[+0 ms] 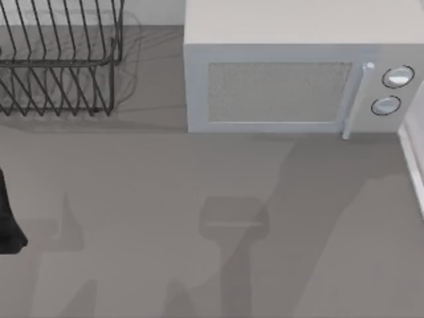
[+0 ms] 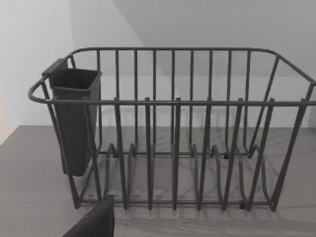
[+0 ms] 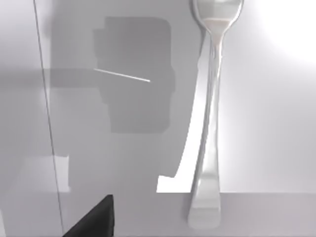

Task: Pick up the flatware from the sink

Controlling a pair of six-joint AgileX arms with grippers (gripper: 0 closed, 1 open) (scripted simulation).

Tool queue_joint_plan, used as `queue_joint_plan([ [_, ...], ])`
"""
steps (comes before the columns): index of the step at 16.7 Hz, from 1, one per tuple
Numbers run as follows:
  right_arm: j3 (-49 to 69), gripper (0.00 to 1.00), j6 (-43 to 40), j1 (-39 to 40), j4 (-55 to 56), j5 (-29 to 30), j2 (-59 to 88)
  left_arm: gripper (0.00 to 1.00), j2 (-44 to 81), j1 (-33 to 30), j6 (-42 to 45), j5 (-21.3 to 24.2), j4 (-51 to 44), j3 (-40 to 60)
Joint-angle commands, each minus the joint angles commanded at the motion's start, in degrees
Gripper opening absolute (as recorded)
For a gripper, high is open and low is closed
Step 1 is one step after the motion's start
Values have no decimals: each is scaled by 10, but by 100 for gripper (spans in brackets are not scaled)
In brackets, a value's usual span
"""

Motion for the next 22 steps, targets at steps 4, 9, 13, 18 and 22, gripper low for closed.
queue_joint_plan([
  [4,-23,100,1,0,42,0,24,100,0,0,0,0,0,0],
  [9,-85,100,1,-2,196,1,100,100,0,0,0,0,0,0],
  [13,-113,100,2,-3,252,2,139,100,0,0,0,0,0,0],
  [18,-113,85,2,-3,252,2,139,100,0,0,0,0,0,0],
  [22,-113,55,2,-3,252,2,139,100,0,0,0,0,0,0],
])
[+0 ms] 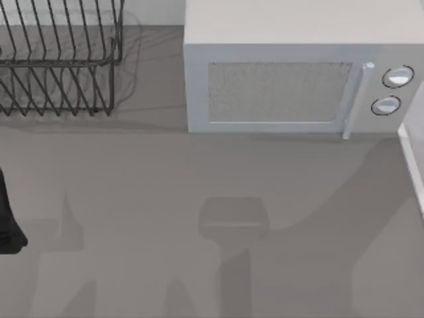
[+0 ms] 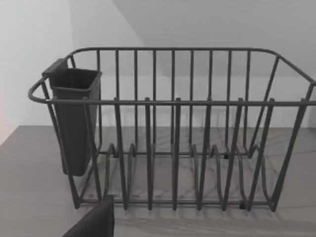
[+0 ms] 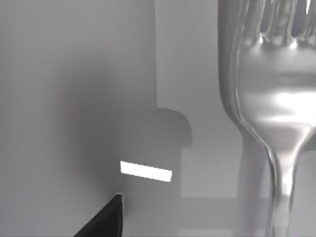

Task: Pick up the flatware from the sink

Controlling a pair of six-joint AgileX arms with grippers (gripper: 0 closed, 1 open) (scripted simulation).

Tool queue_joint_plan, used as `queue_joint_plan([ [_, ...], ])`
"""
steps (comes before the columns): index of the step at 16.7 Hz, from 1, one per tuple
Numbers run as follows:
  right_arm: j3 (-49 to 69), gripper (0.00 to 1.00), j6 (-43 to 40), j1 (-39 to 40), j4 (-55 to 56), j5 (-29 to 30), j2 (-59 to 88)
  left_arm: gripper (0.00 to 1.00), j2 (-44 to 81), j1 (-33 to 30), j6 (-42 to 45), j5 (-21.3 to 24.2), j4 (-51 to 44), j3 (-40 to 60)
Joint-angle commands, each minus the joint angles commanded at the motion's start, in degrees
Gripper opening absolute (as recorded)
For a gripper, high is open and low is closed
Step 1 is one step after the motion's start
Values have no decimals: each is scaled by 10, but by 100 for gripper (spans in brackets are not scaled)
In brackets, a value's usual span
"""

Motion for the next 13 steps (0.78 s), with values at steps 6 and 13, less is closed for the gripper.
queue_joint_plan([
  [6,0,10,0,0,0,0,0,100,0,0,0,0,0,0],
  [13,0,0,0,0,0,0,0,100,0,0,0,0,0,0],
])
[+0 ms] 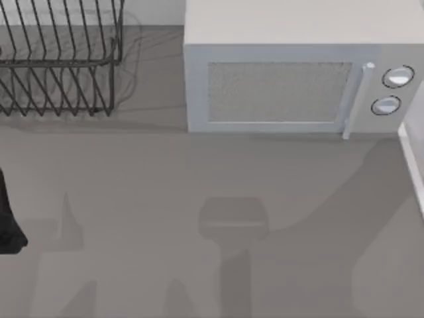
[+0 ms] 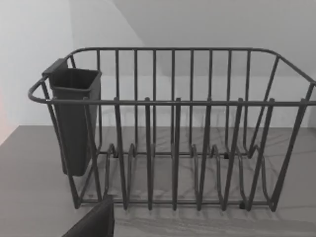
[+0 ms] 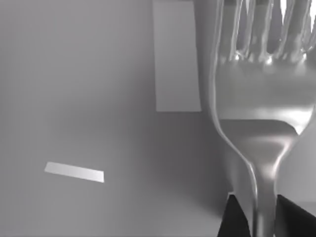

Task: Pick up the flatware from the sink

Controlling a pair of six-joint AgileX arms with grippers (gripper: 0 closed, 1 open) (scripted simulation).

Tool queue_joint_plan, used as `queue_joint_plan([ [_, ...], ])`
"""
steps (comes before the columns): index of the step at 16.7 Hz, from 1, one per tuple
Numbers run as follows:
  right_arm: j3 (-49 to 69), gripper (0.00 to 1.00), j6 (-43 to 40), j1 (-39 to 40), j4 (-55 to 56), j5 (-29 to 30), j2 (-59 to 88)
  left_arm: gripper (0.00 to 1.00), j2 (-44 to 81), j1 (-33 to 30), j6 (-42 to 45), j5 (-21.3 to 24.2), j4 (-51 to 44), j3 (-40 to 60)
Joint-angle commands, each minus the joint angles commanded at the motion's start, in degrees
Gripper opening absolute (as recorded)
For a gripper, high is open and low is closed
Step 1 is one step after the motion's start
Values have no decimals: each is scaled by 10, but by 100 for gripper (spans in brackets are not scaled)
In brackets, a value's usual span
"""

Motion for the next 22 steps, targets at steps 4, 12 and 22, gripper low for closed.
queue_joint_plan([
  [4,10,0,6,2,-11,-6,-28,100,0,0,0,0,0,0],
  [12,120,0,3,0,-212,-7,-103,100,0,0,0,0,0,0],
  [22,155,0,11,7,-285,-8,-151,100,0,0,0,0,0,0],
])
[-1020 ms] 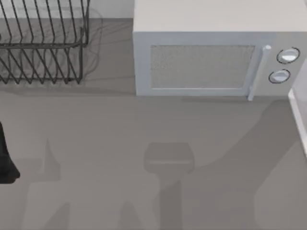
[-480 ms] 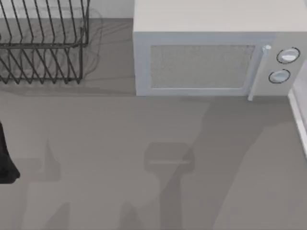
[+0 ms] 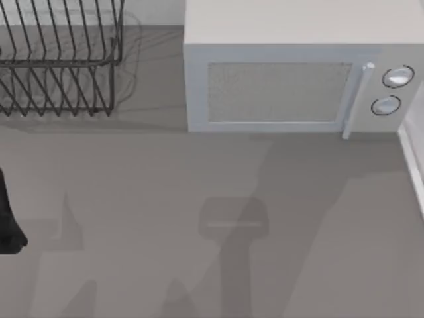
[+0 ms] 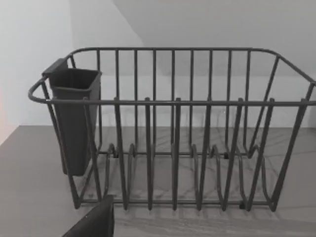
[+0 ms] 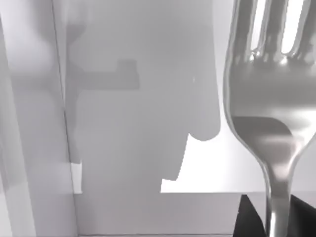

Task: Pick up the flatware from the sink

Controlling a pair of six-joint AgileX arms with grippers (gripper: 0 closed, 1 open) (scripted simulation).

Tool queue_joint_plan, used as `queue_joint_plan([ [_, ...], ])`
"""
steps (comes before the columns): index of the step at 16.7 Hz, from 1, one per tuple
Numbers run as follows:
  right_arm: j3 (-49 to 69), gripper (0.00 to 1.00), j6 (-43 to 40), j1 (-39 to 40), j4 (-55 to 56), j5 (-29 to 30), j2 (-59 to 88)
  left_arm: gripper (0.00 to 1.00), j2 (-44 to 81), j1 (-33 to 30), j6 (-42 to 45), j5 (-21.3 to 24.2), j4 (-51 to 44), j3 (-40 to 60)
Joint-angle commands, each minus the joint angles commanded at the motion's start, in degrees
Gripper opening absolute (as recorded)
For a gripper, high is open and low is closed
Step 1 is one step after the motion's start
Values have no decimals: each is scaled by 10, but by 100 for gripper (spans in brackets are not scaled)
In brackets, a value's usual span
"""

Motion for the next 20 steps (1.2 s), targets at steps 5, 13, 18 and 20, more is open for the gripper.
queue_joint_plan([
  [5,-82,0,90,85,-61,-4,-104,100,0,0,0,0,0,0],
  [13,-256,0,290,297,-100,2,-318,100,0,0,0,0,0,0],
  [18,-285,0,325,336,-88,5,-351,100,0,0,0,0,0,0],
  [20,-283,0,325,334,-89,3,-349,100,0,0,0,0,0,0],
])
